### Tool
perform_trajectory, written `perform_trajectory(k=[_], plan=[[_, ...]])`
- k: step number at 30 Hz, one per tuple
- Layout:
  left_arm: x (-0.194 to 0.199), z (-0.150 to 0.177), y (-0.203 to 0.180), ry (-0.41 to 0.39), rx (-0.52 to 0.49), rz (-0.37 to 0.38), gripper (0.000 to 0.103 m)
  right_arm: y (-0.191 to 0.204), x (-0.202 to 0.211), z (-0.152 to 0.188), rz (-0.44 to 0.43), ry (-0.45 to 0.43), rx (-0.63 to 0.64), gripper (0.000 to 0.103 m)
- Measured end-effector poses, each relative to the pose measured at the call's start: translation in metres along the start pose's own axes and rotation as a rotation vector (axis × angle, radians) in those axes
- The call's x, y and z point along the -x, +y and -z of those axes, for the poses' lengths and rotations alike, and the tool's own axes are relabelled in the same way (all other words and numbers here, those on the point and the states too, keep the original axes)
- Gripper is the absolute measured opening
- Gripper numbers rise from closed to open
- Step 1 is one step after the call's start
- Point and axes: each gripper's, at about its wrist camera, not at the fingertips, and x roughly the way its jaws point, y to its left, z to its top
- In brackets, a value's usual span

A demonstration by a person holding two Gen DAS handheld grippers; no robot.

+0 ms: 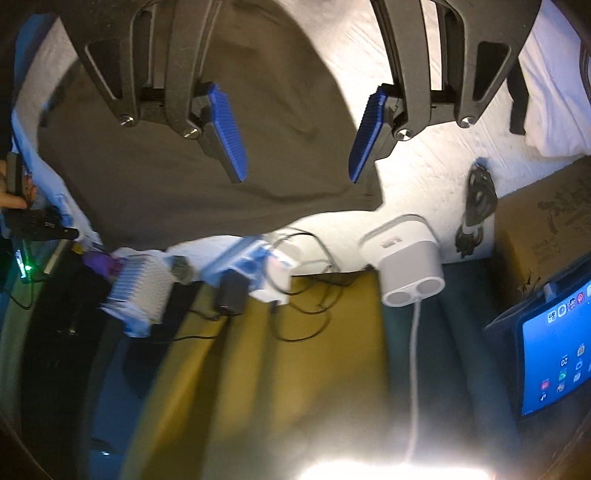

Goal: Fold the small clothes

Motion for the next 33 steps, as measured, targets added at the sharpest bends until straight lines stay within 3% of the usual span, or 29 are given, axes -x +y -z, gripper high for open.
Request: perform_trajectory(k=[7, 16, 18, 19, 21, 22, 23, 26, 30, 33], plan=[[0.016, 0.032, -0.034, 0.038, -0.007, 0.078, 0.062, 0.003, 0.023, 0.045, 0.004, 0.007, -0.006, 0.008], [0.025, 0.079, -0.045, 0.131, -0.028, 0.101, 0.062, 0.005, 0.007, 0.113, -0.048, 0.071, -0.016, 0.008], [0.028, 0.091, -0.041, 0.150, -0.006, 0.100, 0.062, 0.002, 0.011, 0.122, -0.046, 0.037, -0.017, 0.015], [0.029, 0.097, -0.038, 0.162, 0.014, 0.103, 0.062, -0.002, 0.013, 0.125, -0.042, 0.026, -0.030, 0.027], [0.031, 0.107, -0.035, 0.179, 0.040, 0.106, 0.062, -0.009, 0.014, 0.130, -0.001, 0.022, -0.062, 0.061], [0.031, 0.113, -0.033, 0.188, 0.049, 0.102, 0.062, -0.013, 0.013, 0.132, 0.052, 0.028, -0.076, 0.089], [0.031, 0.117, -0.033, 0.198, 0.057, 0.098, 0.062, -0.017, 0.013, 0.134, 0.091, 0.039, -0.091, 0.093], [0.038, 0.127, -0.033, 0.204, 0.064, 0.123, 0.062, -0.029, 0.014, 0.141, 0.020, 0.053, -0.148, 0.093], [0.051, 0.130, -0.029, 0.177, 0.063, 0.143, 0.062, -0.041, 0.036, 0.148, -0.004, -0.019, -0.207, 0.093], [0.047, 0.135, -0.023, 0.177, 0.073, 0.138, 0.062, -0.052, 0.055, 0.159, -0.101, -0.084, -0.282, 0.093]])
